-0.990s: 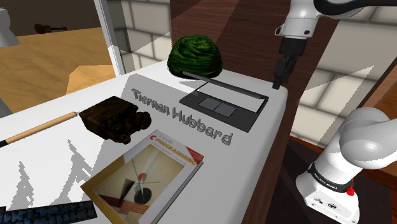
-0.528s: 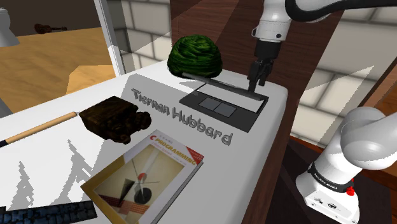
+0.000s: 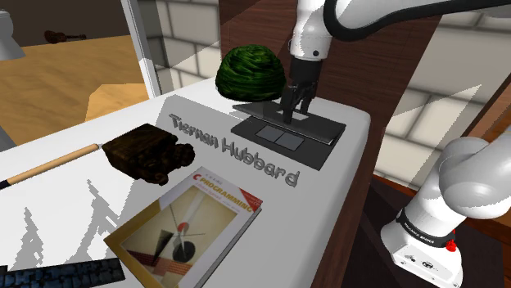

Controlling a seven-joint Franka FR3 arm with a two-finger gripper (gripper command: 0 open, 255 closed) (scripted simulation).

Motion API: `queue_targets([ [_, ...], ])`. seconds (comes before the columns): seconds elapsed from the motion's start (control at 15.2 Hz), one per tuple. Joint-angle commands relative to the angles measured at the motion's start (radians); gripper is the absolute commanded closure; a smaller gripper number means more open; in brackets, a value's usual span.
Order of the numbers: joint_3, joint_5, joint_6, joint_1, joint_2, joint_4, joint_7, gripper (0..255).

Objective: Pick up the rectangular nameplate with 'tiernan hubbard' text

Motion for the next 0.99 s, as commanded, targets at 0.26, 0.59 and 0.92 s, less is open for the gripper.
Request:
queue_targets([
  [0.26,0.101,-0.065,0.065,0.017,0.205,0.169,0.122,0],
  [0.59,0.166,-0.165,0.083,0.042,0.391,0.342,0.231,0],
  [0.92,0.201,-0.284,0.062,0.096,0.582,0.542,0.331,0],
])
